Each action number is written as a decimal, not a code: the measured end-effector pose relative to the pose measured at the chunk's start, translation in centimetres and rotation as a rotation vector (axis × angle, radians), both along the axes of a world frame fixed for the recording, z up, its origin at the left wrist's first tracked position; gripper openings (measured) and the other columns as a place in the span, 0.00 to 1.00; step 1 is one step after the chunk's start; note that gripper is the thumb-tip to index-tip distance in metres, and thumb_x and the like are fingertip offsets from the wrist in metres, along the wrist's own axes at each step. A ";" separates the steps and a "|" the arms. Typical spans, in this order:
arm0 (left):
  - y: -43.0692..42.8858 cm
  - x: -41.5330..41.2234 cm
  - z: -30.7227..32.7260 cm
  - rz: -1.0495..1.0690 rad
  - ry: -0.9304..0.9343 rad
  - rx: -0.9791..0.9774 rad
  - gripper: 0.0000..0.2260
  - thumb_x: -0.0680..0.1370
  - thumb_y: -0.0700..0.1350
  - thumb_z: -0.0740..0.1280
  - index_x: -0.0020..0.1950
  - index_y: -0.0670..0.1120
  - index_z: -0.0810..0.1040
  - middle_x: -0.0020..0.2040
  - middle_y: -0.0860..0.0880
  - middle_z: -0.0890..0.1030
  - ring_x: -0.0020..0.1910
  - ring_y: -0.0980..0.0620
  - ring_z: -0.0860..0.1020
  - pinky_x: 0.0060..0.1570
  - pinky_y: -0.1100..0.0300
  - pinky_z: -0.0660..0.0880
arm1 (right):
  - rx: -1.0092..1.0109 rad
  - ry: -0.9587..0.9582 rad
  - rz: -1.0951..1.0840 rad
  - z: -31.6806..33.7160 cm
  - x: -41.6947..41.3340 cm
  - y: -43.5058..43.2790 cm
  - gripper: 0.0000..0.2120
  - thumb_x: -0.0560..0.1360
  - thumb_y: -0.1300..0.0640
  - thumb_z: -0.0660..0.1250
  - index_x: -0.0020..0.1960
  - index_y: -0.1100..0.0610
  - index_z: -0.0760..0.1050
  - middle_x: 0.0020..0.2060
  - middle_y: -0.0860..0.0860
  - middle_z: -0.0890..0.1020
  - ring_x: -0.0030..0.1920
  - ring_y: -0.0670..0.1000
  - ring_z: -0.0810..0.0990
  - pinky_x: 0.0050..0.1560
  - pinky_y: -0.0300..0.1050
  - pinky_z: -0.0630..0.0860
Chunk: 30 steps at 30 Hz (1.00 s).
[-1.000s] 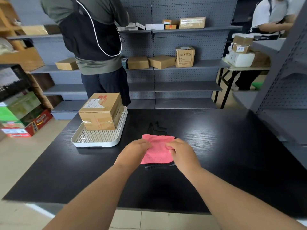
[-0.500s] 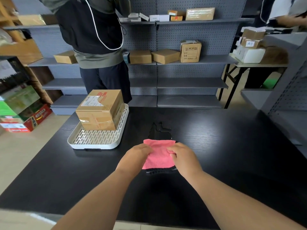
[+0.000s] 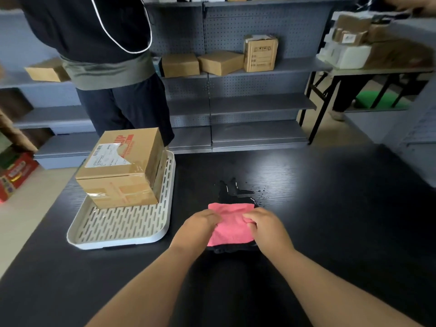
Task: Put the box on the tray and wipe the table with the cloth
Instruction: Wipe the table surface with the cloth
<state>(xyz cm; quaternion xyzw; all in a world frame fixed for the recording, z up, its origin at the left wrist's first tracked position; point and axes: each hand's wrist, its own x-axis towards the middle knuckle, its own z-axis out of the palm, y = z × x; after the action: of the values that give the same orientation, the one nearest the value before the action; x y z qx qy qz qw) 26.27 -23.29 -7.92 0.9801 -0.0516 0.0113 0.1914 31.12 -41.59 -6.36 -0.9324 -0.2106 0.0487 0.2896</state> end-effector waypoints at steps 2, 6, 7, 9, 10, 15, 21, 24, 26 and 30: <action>-0.2 1.0 -0.2 0.012 0.013 -0.015 0.15 0.78 0.39 0.62 0.65 0.48 0.77 0.63 0.52 0.78 0.61 0.54 0.75 0.64 0.66 0.67 | -0.047 0.020 -0.008 -0.2 0.7 0.1 0.17 0.74 0.67 0.59 0.34 0.49 0.62 0.41 0.48 0.69 0.43 0.49 0.68 0.36 0.34 0.61; -0.1 2.9 -0.4 -0.018 0.005 -0.021 0.18 0.77 0.37 0.63 0.65 0.49 0.77 0.63 0.52 0.78 0.60 0.55 0.75 0.63 0.67 0.68 | -0.107 0.027 -0.034 -0.9 2.3 0.3 0.15 0.72 0.68 0.59 0.32 0.52 0.66 0.40 0.49 0.70 0.42 0.50 0.69 0.36 0.39 0.62; -0.1 3.4 -0.4 -0.024 0.017 -0.010 0.18 0.77 0.37 0.63 0.65 0.49 0.77 0.62 0.52 0.78 0.60 0.54 0.76 0.63 0.66 0.68 | -0.111 0.023 -0.045 -1.0 2.7 0.3 0.18 0.71 0.68 0.59 0.30 0.50 0.62 0.39 0.49 0.71 0.41 0.51 0.69 0.34 0.37 0.62; -0.1 4.2 -0.6 -0.028 0.042 0.014 0.18 0.76 0.36 0.63 0.63 0.49 0.78 0.62 0.51 0.78 0.59 0.53 0.76 0.61 0.64 0.70 | -0.108 0.045 -0.068 -1.3 3.4 0.3 0.15 0.71 0.67 0.60 0.31 0.52 0.63 0.40 0.51 0.72 0.41 0.51 0.70 0.35 0.34 0.63; -0.2 4.4 -0.6 -0.020 0.058 0.020 0.18 0.75 0.35 0.62 0.63 0.49 0.78 0.61 0.51 0.78 0.58 0.53 0.76 0.60 0.64 0.70 | -0.131 0.058 -0.070 -1.3 3.7 0.4 0.12 0.71 0.67 0.60 0.33 0.54 0.64 0.41 0.52 0.74 0.42 0.52 0.71 0.36 0.37 0.65; -0.2 5.5 -1.1 0.013 0.129 0.037 0.16 0.76 0.34 0.60 0.59 0.47 0.79 0.58 0.50 0.78 0.55 0.52 0.77 0.55 0.63 0.72 | -0.111 0.080 -0.011 -2.2 5.0 0.5 0.15 0.74 0.67 0.59 0.32 0.53 0.70 0.38 0.46 0.73 0.39 0.40 0.73 0.35 0.32 0.64; 0.1 5.7 -1.7 0.009 0.209 0.035 0.12 0.79 0.41 0.60 0.61 0.44 0.76 0.58 0.50 0.77 0.56 0.47 0.76 0.57 0.56 0.74 | -0.008 0.124 -0.047 -3.2 5.6 0.4 0.14 0.79 0.64 0.57 0.60 0.64 0.76 0.46 0.42 0.75 0.40 0.20 0.70 0.40 0.15 0.64; 0.2 5.6 -1.6 0.022 0.190 0.113 0.15 0.81 0.45 0.59 0.66 0.45 0.73 0.66 0.49 0.72 0.63 0.49 0.72 0.61 0.56 0.72 | -0.195 0.020 0.010 -3.0 5.0 0.7 0.16 0.80 0.60 0.57 0.66 0.58 0.72 0.65 0.51 0.74 0.70 0.44 0.66 0.69 0.35 0.62; 0.1 5.6 -1.4 0.010 0.191 0.113 0.16 0.81 0.47 0.59 0.68 0.46 0.71 0.69 0.50 0.70 0.66 0.50 0.69 0.64 0.58 0.69 | -0.292 0.013 0.072 -3.2 4.7 0.7 0.20 0.80 0.56 0.57 0.71 0.56 0.66 0.72 0.51 0.66 0.75 0.52 0.57 0.74 0.43 0.56; -0.3 5.5 -1.6 -0.096 0.230 0.148 0.22 0.81 0.50 0.58 0.75 0.47 0.63 0.75 0.50 0.62 0.73 0.52 0.62 0.71 0.61 0.59 | -0.363 0.073 0.168 -3.8 4.2 0.8 0.26 0.81 0.52 0.55 0.76 0.56 0.54 0.76 0.51 0.57 0.77 0.51 0.49 0.76 0.44 0.49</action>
<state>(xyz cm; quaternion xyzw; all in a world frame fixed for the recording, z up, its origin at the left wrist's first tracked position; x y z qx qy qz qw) 31.76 -23.55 -9.55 0.9827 -0.0770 -0.1142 0.1236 35.36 -40.75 -10.20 -0.9462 -0.2646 0.1435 0.1191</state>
